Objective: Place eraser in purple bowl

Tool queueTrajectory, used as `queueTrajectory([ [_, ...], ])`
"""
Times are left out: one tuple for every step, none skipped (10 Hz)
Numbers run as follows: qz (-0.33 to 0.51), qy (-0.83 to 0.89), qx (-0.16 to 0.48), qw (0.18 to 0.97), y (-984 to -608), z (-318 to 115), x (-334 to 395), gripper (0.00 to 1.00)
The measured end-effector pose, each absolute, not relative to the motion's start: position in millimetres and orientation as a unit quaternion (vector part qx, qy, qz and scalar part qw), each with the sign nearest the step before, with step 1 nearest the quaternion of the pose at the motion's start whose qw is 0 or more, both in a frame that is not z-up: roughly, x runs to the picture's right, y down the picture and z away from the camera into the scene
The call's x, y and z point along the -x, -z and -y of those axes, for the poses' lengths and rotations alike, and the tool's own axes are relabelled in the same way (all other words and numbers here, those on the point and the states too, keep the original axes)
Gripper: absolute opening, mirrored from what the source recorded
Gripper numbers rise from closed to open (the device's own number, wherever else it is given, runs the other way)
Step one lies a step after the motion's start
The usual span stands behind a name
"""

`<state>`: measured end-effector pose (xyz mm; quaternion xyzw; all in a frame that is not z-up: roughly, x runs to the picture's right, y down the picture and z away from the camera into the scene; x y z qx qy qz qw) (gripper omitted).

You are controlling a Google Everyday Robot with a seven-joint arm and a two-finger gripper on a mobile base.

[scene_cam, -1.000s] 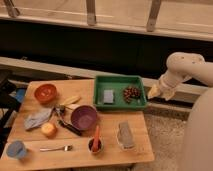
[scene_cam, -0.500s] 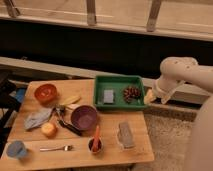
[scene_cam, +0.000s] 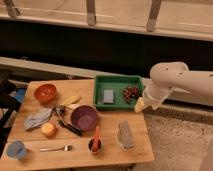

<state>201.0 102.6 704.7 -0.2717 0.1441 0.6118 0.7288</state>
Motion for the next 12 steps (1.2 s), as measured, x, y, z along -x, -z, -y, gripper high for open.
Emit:
queueTrajectory([
  [-0.137, -0.594, 0.286, 0.740, -696.2, -109.7, -190.5, 0.65],
  [-0.135, -0.587, 0.291, 0.743, -693.0, -112.4, -187.3, 0.65],
  [-0.135, -0.587, 0.291, 0.743, -692.9, -112.9, -187.4, 0.65],
  [-0.135, -0.586, 0.292, 0.744, -693.2, -112.4, -185.7, 0.65],
  [-0.133, -0.585, 0.293, 0.744, -693.3, -112.2, -184.8, 0.65],
  [-0.129, -0.582, 0.298, 0.746, -693.8, -114.0, -183.2, 0.65],
  [-0.122, -0.575, 0.306, 0.748, -693.7, -118.1, -175.6, 0.65],
  [-0.114, -0.567, 0.315, 0.753, -696.0, -120.6, -160.1, 0.65],
  [-0.108, -0.559, 0.321, 0.757, -697.6, -122.0, -146.7, 0.65],
  [-0.103, -0.551, 0.328, 0.761, -698.0, -126.3, -133.9, 0.65],
  [-0.102, -0.545, 0.330, 0.764, -694.9, -130.2, -127.4, 0.65],
  [-0.103, -0.542, 0.330, 0.766, -690.2, -134.2, -122.2, 0.65],
])
